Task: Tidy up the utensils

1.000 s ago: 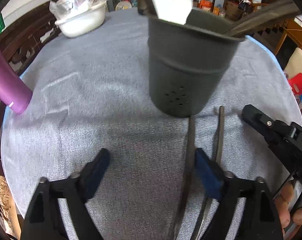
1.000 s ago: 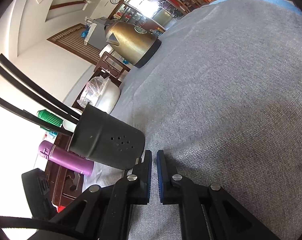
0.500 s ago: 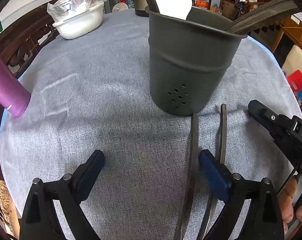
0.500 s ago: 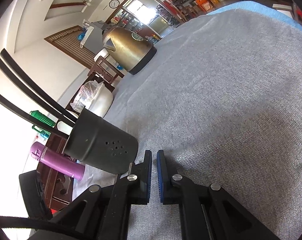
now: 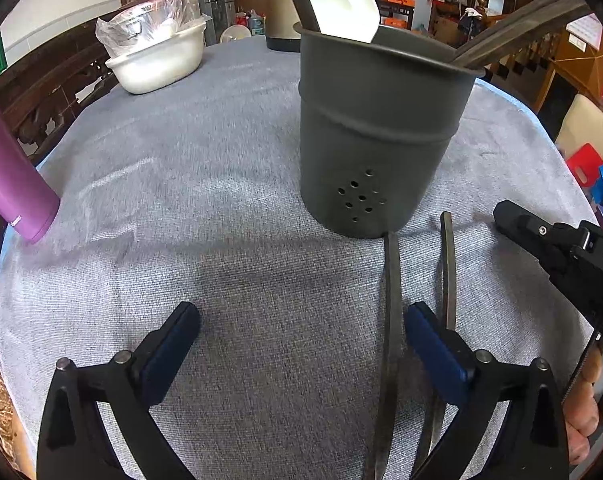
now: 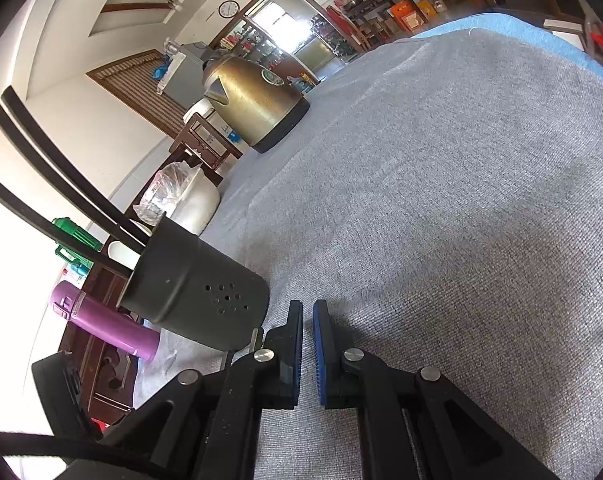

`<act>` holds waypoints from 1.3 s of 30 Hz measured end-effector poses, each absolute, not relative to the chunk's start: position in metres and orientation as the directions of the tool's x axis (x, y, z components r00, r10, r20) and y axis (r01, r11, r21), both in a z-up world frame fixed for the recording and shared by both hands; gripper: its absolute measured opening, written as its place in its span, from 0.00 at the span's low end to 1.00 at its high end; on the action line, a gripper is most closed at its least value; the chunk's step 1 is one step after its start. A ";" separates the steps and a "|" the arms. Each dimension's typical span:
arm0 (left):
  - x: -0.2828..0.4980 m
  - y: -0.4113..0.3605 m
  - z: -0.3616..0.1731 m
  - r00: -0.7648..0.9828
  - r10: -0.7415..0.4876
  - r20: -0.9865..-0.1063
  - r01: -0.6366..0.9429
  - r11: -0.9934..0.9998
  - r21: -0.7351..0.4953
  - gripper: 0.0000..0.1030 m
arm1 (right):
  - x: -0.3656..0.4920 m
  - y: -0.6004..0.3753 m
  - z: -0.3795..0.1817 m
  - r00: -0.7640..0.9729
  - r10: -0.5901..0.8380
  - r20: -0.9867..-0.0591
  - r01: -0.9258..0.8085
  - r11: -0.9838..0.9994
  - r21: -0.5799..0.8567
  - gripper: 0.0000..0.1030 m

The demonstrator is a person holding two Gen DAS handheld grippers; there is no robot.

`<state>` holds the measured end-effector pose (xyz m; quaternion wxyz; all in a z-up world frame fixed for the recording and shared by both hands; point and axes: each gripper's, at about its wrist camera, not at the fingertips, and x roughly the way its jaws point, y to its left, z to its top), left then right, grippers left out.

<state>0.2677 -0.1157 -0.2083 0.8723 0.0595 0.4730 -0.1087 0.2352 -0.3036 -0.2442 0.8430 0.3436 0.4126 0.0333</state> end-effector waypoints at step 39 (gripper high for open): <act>0.284 -0.121 -0.200 0.463 -0.092 -0.882 0.199 0.980 0.003 1.00 | 0.230 -0.317 -0.250 0.659 0.398 -0.638 0.238 0.695 0.679 0.08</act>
